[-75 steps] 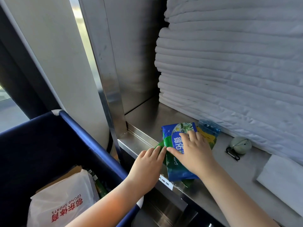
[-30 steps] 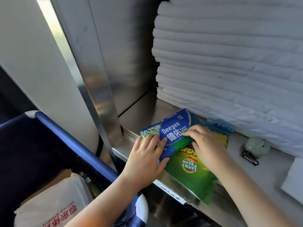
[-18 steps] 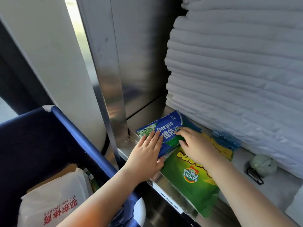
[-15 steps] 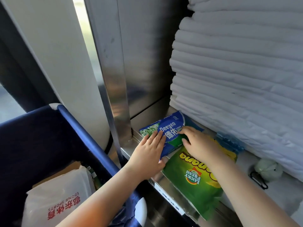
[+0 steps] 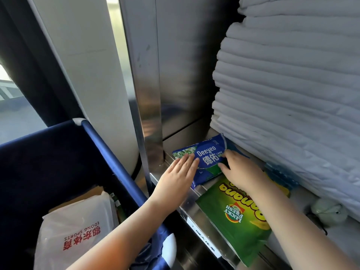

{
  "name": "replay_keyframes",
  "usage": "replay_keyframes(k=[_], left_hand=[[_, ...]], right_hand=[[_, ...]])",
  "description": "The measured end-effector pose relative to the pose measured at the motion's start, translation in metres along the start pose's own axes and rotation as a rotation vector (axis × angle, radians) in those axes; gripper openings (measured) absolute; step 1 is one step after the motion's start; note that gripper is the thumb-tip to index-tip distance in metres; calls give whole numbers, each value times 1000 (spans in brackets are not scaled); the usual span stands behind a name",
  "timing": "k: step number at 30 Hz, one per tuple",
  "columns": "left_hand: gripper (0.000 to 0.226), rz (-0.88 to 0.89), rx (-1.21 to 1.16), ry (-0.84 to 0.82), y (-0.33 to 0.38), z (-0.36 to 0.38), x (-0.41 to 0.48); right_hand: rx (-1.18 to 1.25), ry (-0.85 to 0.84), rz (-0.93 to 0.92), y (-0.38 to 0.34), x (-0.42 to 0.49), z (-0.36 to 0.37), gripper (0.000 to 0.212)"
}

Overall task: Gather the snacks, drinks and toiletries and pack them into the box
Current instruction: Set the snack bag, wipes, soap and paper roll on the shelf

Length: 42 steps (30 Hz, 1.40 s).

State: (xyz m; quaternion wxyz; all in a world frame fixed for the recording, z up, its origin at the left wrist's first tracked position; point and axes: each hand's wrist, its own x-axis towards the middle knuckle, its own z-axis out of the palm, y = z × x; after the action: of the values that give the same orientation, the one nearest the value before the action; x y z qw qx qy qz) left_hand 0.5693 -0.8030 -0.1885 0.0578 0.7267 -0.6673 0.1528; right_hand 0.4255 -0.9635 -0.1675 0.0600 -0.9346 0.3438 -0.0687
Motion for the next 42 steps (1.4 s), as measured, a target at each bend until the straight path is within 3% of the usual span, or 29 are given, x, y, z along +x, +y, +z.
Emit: replay_keyframes(k=[3,7,13,21,23,25,28,30,33,36,42], left_hand=[[55,47,63,0,-8,1,1],[55,109,49,-43,-16,1,8],[57,62,-21,10,-29,-4,18],[44,218,-16,100,-45,-1,7],[42,179,-10,90,-41,0,6],[52,89,-46,-26,-34,4,4],[61,32,-115,-171,-33,16,1],[64,7,-112,-179,-33,17,2],[62,-8,-131,-124,-29,10,4],[62,16,-219,-84,-18,5,6],[73,-62,-243,-179,-11,8,14]], right_hand=[[6,-14,10,1,1,-3,30],[3,1,12,0,-1,-2,29],[3,12,25,-1,-2,-1,29],[-12,-1,49,-4,-2,-1,31],[-38,-10,51,-6,0,-1,31],[-64,-1,34,-7,3,-1,32],[77,-19,-75,-13,8,5,51],[120,-101,-164,-19,14,10,62],[19,-221,-191,-19,25,22,61],[9,-254,-211,-12,33,28,60],[-9,-276,-239,-12,51,30,60]])
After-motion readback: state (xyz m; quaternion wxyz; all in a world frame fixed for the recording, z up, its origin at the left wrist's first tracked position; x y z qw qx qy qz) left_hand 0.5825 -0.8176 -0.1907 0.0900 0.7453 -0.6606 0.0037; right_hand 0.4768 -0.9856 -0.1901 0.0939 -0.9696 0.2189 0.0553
